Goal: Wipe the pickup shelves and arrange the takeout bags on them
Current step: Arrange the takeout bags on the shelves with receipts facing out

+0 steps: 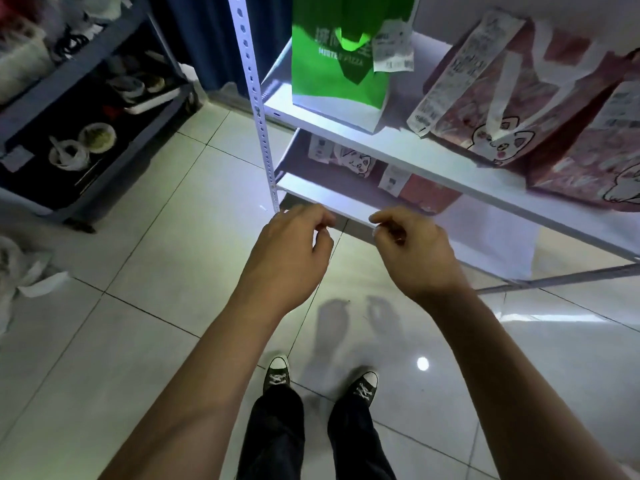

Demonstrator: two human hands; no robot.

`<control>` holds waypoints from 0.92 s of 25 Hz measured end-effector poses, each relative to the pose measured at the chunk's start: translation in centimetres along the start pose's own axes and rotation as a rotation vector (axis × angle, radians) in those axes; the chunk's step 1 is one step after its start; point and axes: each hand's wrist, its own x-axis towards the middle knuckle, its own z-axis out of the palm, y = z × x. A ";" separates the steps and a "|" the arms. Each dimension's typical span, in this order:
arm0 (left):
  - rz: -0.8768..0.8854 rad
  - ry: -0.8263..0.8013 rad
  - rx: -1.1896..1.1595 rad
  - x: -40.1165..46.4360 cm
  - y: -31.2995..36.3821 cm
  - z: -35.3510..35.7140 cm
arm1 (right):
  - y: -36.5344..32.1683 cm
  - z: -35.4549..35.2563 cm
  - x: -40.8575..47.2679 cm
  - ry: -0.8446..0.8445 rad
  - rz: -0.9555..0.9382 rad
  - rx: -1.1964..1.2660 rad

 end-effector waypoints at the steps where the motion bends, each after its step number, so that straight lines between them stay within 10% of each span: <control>1: 0.007 -0.017 0.002 0.4 -1.4 0.5 | 0.3 1.7 0.2 0.005 0.003 -0.002; 23: 0.157 -0.211 0.085 4.4 -3.0 12.0 | 9.3 6.1 0.2 0.280 0.058 0.102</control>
